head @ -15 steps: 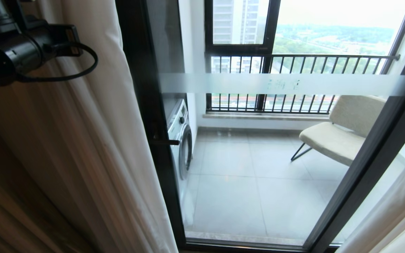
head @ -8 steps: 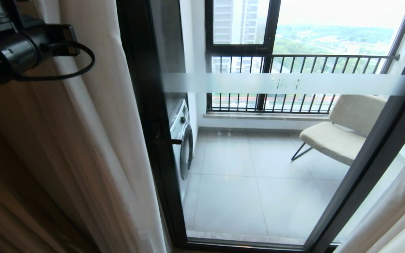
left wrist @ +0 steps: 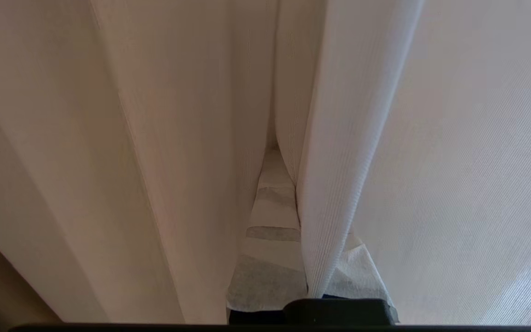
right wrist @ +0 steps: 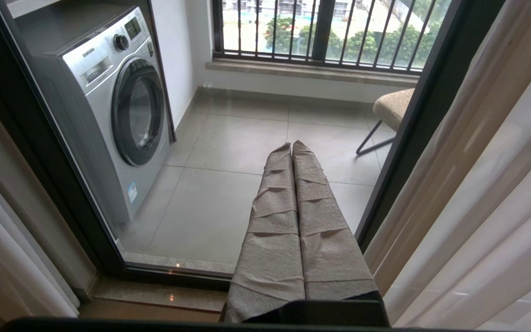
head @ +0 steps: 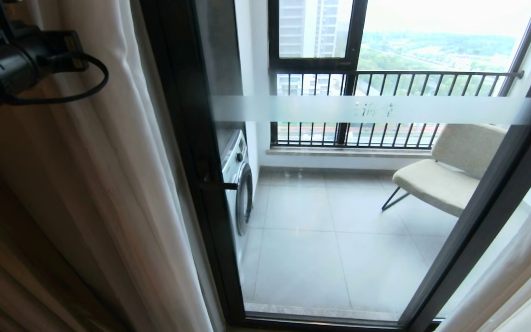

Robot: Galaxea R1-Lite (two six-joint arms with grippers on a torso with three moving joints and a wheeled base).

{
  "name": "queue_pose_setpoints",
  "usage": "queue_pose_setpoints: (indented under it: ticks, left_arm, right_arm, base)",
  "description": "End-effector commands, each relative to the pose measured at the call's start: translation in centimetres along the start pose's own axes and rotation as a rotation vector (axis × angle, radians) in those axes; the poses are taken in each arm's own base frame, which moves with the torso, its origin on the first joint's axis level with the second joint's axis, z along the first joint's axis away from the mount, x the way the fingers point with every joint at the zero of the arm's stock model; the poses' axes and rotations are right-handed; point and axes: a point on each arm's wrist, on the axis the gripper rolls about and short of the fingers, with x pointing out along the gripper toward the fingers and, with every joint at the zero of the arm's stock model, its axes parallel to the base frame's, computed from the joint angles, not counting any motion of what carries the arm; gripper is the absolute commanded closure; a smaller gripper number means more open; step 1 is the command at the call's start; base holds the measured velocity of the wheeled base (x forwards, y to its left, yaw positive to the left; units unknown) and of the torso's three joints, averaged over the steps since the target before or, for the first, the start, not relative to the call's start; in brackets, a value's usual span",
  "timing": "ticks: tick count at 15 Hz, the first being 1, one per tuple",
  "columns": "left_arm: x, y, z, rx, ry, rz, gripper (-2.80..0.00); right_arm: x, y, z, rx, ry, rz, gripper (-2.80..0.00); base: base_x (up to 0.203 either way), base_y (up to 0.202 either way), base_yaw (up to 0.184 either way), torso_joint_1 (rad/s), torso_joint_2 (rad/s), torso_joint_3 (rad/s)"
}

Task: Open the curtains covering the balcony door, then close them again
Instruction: Pull the inner curtains open on both sides

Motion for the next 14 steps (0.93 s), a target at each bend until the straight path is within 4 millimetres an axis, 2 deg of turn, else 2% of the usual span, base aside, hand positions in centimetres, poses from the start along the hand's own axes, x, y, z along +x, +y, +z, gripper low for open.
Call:
queue_pose_setpoints:
  ticks: [1,5,7,10,14]
  left_arm:
    - [0.6,0.6,-0.1,-0.005,0.000,0.027,0.00]
    - [2.2,2.3,0.1,-0.007,-0.014,0.030,0.00]
    - [3.2,3.8,-0.1,-0.001,-0.012,0.052,0.00]
    - [4.4,6.7,-0.4,0.004,-0.009,0.105,0.00]
    - [6.1,11.1,-1.8,0.000,0.021,0.159,0.00]
  right_arm:
    - [0.0,0.0,0.0,-0.001,0.000,0.000,0.00]
    - [0.0,0.0,0.0,-0.001,0.000,0.000,0.00]
    - [0.0,0.0,0.0,-0.001,0.000,0.000,0.00]
    - [0.0,0.0,0.0,-0.001,0.000,0.000,0.00]
    - [0.0,0.0,0.0,-0.001,0.000,0.000,0.00]
  base:
    - [0.000,0.000,0.000,0.000,0.00,0.000]
    - [0.000,0.000,0.000,0.000,0.00,0.000]
    - [0.000,0.000,0.000,0.000,0.00,0.000]
    - [0.000,0.000,0.000,0.000,0.00,0.000]
    - [0.000,0.000,0.000,0.000,0.00,0.000]
